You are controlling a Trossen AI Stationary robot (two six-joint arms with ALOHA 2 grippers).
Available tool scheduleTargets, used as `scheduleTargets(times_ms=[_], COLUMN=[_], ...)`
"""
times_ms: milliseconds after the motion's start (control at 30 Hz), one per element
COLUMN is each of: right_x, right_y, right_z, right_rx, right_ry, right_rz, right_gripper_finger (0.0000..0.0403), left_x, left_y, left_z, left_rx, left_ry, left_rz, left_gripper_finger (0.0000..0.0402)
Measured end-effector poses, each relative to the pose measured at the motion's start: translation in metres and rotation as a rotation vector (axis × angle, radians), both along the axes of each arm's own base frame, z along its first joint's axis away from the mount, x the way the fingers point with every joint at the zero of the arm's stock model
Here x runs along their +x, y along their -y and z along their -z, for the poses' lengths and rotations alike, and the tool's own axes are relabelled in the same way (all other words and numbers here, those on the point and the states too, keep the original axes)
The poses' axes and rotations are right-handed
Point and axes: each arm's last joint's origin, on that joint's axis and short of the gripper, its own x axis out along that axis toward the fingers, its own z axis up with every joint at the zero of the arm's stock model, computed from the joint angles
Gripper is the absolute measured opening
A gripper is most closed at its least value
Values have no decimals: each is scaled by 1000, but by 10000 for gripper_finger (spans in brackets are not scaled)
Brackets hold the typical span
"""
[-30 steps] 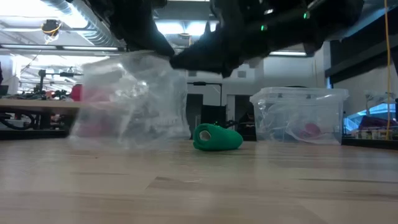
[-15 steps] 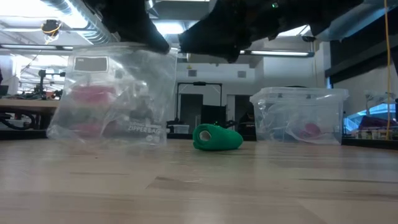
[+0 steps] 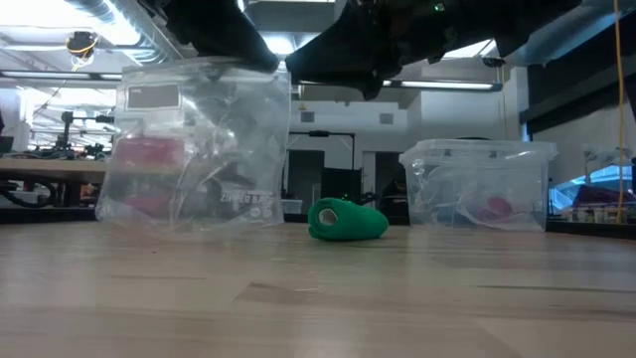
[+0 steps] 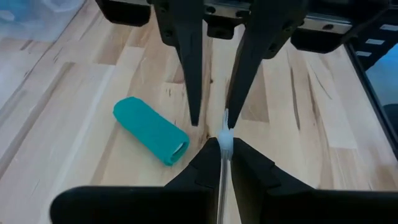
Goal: Roll bandage
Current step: Open the transparent zip bag
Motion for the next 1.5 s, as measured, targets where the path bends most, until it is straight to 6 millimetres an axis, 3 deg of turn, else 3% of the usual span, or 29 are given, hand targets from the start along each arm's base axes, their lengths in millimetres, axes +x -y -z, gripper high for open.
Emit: scheduleTargets(times_ms=[733, 1500], right_x=[1, 0], right_y=[0, 1], right_z=[-3, 0], right_rx=[-15, -90], right_ry=[35, 4], right_rz=[-10, 11], right_gripper_finger=[6, 1], left_x=[0, -9], left_y=[0, 2], left_z=[0, 10], left_rx=[-1, -36], left_ry=[4, -128], left_rz=[-3, -40], left_gripper_finger=[28, 29])
